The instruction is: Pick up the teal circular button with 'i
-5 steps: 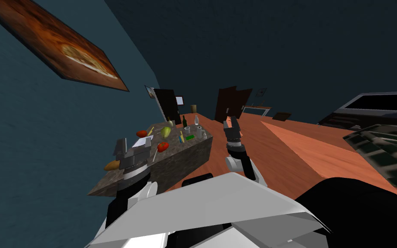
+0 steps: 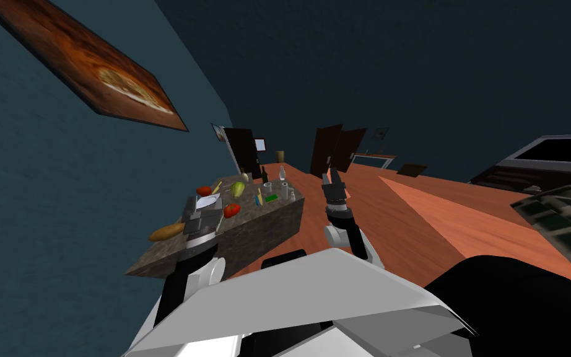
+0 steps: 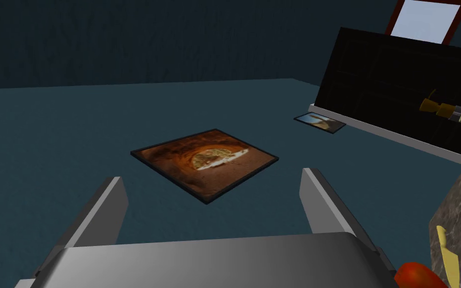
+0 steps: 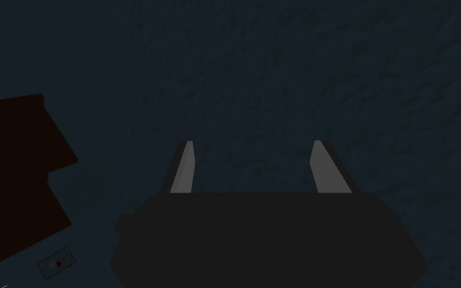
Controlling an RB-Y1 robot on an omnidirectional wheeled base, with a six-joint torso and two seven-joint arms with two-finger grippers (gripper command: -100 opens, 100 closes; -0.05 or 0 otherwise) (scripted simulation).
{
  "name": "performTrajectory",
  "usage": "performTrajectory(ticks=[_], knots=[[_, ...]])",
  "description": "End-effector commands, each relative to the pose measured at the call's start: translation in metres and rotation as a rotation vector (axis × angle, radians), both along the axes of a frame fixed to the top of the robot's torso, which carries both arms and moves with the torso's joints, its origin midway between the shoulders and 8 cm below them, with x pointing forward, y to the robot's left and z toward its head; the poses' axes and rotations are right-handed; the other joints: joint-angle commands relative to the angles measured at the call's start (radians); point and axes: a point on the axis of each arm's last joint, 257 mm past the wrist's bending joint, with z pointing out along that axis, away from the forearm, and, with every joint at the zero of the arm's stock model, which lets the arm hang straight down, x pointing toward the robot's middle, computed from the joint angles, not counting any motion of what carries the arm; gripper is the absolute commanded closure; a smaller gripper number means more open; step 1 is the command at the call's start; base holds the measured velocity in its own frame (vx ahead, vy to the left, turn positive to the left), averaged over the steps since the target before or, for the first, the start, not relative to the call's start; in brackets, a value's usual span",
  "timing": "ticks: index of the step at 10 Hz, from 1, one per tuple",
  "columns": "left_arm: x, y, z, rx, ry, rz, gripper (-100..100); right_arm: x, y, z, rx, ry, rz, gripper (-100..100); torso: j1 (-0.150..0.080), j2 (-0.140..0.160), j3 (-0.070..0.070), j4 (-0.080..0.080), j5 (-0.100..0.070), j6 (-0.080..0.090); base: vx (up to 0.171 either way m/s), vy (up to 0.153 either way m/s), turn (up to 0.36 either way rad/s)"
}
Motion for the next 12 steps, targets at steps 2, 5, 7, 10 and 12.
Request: performTrajectory(ticks=[2,5,7,10,12], knots=[[0.015,0.007,-0.014,-0.046,0.055,-0.031,-100,0.000,0.000,0.000,0.000,0.000,0.000,0,-0.003,0.001,0.000,0.000,-0.001,0.000,-0.004,-0.135,0.081],[0.039,0.018,-0.035,-0.126,0.130,-0.073,-100,0.000,0.000,0.000,0.000,0.000,0.000,0,0.000,0.000,0.000,0.000,0.000,0.000,0.002,-0.105,0.062],[0.052,0.024,-0.049,-0.176,0.178,-0.095,-100,0.000,0.000,0.000,0.000,0.000,0.000,0,-0.005,0.002,0.001,0.000,-0.001,0.000,-0.027,-0.175,0.101],[0.076,0.037,-0.071,-0.283,0.247,-0.136,-100,0.000,0.000,0.000,0.000,0.000,0.000,0,-0.001,0.000,0.000,0.000,-0.001,0.000,0.009,-0.128,0.074],[0.090,0.044,-0.086,-0.344,0.296,-0.156,-100,0.000,0.000,0.000,0.000,0.000,0.000,0,-0.001,0.000,0.000,0.000,-0.001,0.000,-0.013,-0.119,0.082]])
